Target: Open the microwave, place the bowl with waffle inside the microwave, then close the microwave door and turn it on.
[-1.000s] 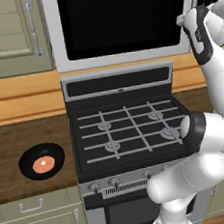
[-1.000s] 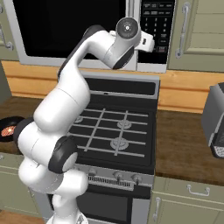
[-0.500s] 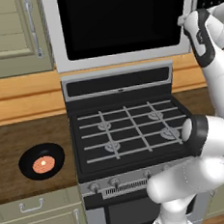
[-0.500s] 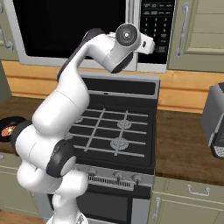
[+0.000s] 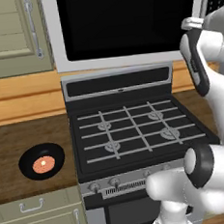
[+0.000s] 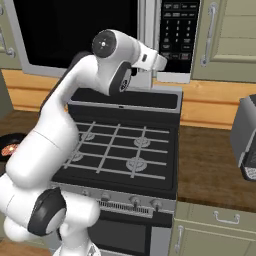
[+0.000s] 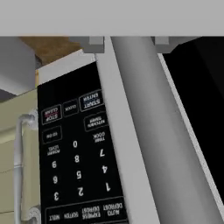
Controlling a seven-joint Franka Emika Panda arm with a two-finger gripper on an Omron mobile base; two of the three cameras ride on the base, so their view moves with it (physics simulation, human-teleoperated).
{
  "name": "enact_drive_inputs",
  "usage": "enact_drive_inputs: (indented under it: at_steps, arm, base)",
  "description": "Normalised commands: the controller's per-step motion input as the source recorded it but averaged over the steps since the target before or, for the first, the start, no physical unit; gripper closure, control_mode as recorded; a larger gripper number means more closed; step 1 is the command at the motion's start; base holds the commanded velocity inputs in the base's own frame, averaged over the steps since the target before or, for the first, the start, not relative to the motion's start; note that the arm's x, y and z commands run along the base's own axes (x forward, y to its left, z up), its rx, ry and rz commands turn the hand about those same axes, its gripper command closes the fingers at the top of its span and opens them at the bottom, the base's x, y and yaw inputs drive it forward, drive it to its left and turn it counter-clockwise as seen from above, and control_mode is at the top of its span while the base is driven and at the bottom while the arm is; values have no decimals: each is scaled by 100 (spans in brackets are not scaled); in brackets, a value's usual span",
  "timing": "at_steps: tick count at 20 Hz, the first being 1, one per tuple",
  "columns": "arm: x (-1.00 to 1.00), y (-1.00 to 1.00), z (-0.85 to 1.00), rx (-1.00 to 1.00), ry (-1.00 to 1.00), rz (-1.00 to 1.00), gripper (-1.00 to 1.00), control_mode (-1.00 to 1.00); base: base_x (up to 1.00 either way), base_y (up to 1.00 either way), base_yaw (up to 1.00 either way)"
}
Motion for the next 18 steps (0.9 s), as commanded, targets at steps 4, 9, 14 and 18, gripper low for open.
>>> enact_drive_inputs:
  at_steps: [4,9,14,18]
  arm:
    - [-100,0,-3,0,0,-31,100,-100]
    - [-100,0,-7,0,0,-32,100,-100]
    - [-100,9,-10,0,0,-25,100,-100]
    - [-100,16,-7,0,-7,-11,100,-100]
  base:
    - [0,0,0]
    - [0,0,0]
    - [0,0,0]
    - [0,0,0]
